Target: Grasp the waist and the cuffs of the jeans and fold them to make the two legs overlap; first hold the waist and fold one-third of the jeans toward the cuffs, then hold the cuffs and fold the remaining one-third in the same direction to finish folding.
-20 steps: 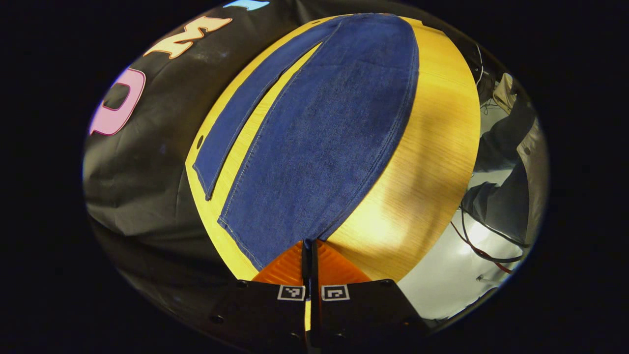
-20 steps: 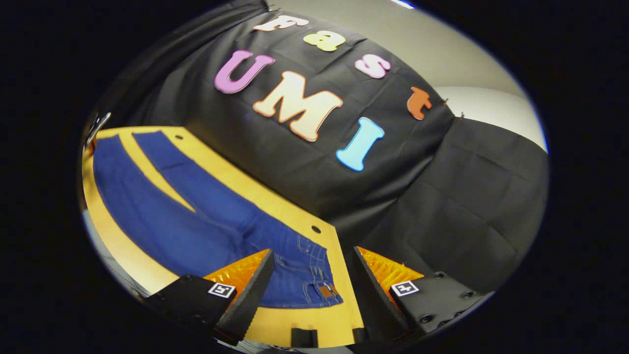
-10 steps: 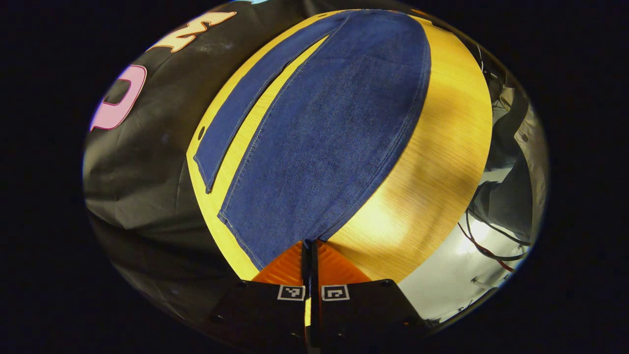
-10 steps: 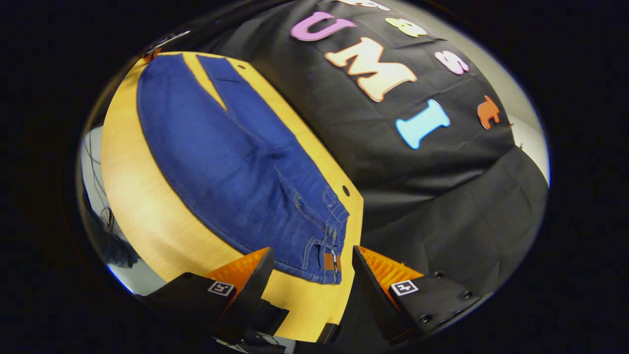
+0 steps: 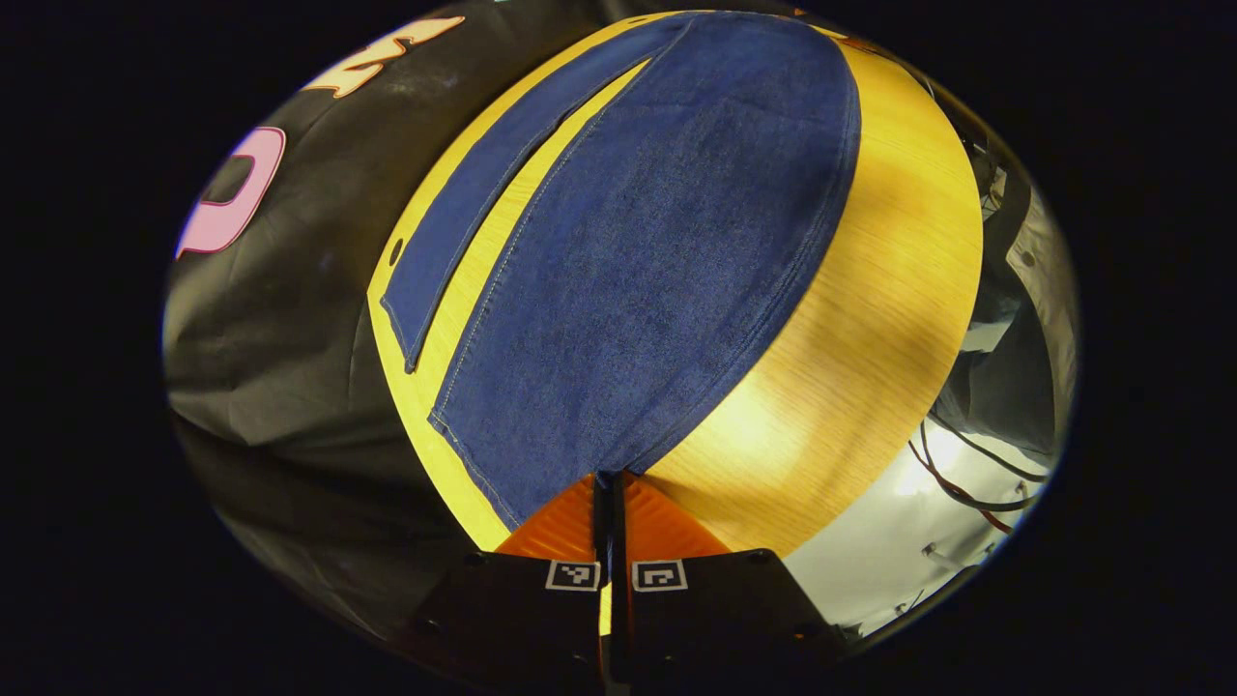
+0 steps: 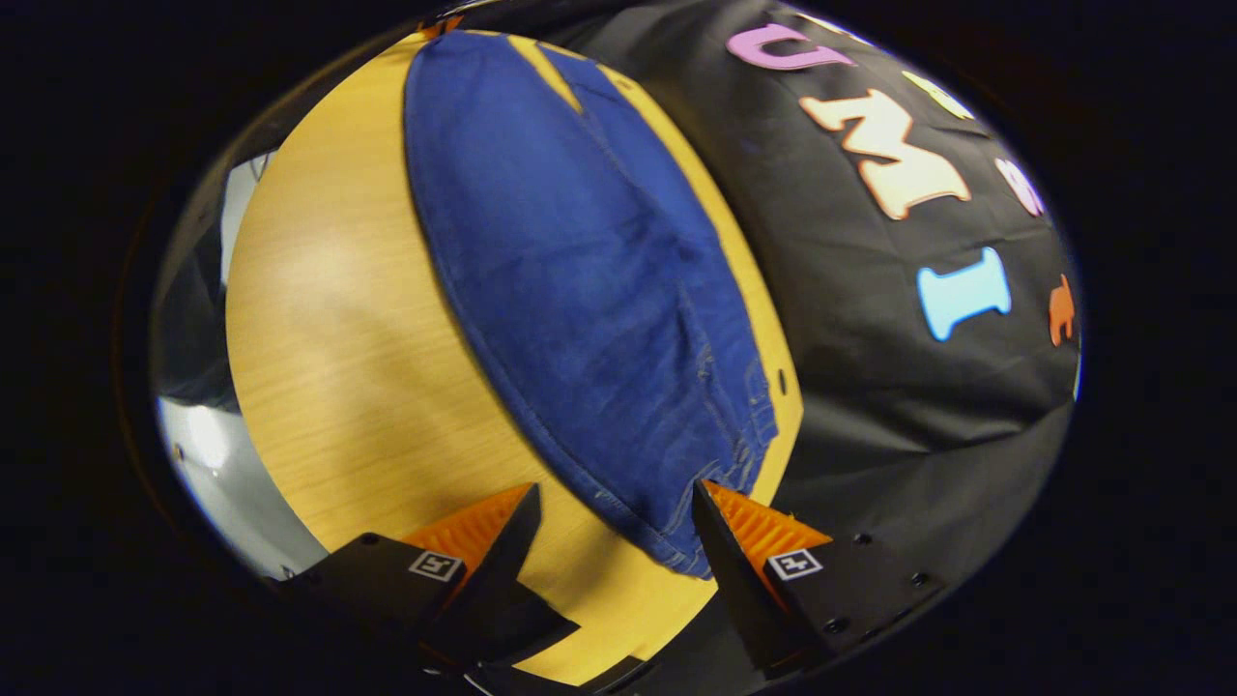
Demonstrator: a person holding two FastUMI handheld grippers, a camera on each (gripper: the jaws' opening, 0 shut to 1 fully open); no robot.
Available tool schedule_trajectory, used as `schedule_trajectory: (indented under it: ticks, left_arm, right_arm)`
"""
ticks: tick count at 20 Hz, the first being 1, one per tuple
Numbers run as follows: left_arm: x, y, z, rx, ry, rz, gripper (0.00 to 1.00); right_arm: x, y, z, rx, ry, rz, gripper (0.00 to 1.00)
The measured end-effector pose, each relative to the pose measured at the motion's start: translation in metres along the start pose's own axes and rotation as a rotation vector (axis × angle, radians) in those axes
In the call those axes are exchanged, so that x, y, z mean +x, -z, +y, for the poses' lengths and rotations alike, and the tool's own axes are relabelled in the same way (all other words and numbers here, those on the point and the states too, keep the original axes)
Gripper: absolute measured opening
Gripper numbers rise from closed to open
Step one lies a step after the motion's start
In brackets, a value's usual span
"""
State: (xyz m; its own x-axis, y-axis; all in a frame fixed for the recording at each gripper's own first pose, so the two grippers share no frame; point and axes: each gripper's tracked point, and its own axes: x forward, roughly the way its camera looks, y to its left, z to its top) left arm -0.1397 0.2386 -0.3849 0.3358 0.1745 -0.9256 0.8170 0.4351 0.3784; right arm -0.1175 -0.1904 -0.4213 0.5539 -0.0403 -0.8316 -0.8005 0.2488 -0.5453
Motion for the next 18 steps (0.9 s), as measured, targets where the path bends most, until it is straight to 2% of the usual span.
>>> schedule_trajectory:
  ticks: [3, 5, 7, 8, 9, 10, 14, 18]
  left_arm:
    - [0.0, -0.001, 0.0, 0.0, -0.003, 0.01, 0.0]
    - [0.001, 0.0, 0.0, -0.004, -0.006, 0.016, 0.0]
    - [0.001, -0.001, 0.001, -0.017, -0.013, 0.023, 0.0]
    - [0.001, 0.0, 0.002, -0.023, -0.019, 0.027, 0.0]
    - [0.002, 0.0, 0.002, -0.029, -0.026, 0.032, 0.0]
    - [0.002, 0.0, 0.003, -0.035, -0.03, 0.036, 0.0]
    - [0.001, 0.001, 0.006, -0.129, -0.039, 0.063, 0.0]
    - [-0.01, -0.008, 0.022, -0.243, -0.112, 0.086, 0.0]
  right_arm:
    - [0.015, -0.003, 0.001, -0.072, -0.028, 0.003, 0.8]
    - [0.026, 0.0, 0.004, -0.072, -0.064, 0.023, 0.58]
    - [0.033, 0.002, 0.008, -0.078, -0.078, 0.043, 0.27]
    - [0.032, -0.001, 0.003, -0.088, -0.057, 0.04, 0.25]
    - [0.03, -0.003, 0.002, -0.08, -0.05, 0.038, 0.11]
    - [0.031, -0.003, -0.003, -0.057, -0.039, 0.037, 0.02]
    - [0.028, -0.004, -0.008, 0.071, -0.031, 0.006, 0.02]
    - [0.014, -0.012, -0.038, 0.192, 0.054, -0.044, 0.03]
